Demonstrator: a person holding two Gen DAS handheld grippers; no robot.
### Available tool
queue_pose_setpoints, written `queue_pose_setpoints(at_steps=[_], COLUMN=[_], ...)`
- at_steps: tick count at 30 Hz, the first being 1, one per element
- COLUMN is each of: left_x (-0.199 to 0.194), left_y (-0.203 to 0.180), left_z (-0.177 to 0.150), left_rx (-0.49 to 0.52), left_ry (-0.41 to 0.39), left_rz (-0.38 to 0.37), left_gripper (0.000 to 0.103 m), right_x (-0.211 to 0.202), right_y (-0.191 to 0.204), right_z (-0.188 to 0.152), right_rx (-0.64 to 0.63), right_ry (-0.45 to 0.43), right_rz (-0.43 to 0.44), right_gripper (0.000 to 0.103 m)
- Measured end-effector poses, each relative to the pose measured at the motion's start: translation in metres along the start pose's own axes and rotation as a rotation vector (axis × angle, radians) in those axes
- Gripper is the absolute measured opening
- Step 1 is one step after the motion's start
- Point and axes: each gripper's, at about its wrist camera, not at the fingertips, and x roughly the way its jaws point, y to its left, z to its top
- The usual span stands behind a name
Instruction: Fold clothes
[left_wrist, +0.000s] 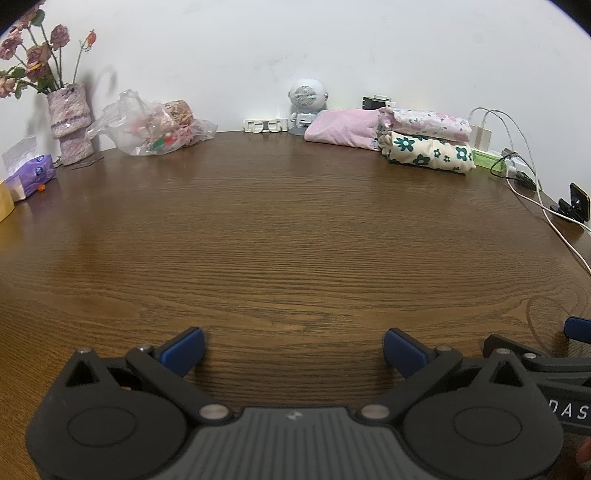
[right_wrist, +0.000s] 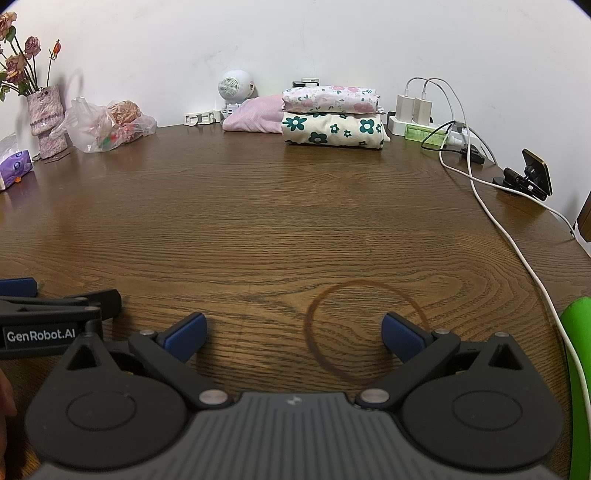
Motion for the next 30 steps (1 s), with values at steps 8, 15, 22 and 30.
queue_pose_setpoints(at_steps=[8, 15, 22, 30], left_x=[0.0001, 0.0, -0.0004, -0.0009], left_y=[-0.0008, -0.0009, 0.0001, 0.0005], left_z=[0.0002, 0.0001, 0.0002, -0.0007], left_rx=[-0.001, -0.002, 0.001, 0.002], left_ry=[0.002, 0.004, 0.005, 0.006], left_rz=[0.0, 0.0, -0.004, -0.004], left_gripper=[0.103, 0.103, 0.103, 0.103], right_x=[-0.0009, 0.0001, 0.0003, 0.0005], right_y=[-0.0012, 0.0, 0.0013, 0.0016], right_z=[0.0001, 0.0005, 0.0, 0.0001], right_rx=[0.002, 0.002, -0.004, -0.004], right_ry=[0.0, 0.0, 0.002, 0.003], right_rz=[0.003, 0.008, 0.006, 0.006], right_gripper=[0.103, 0.103, 0.103, 0.103])
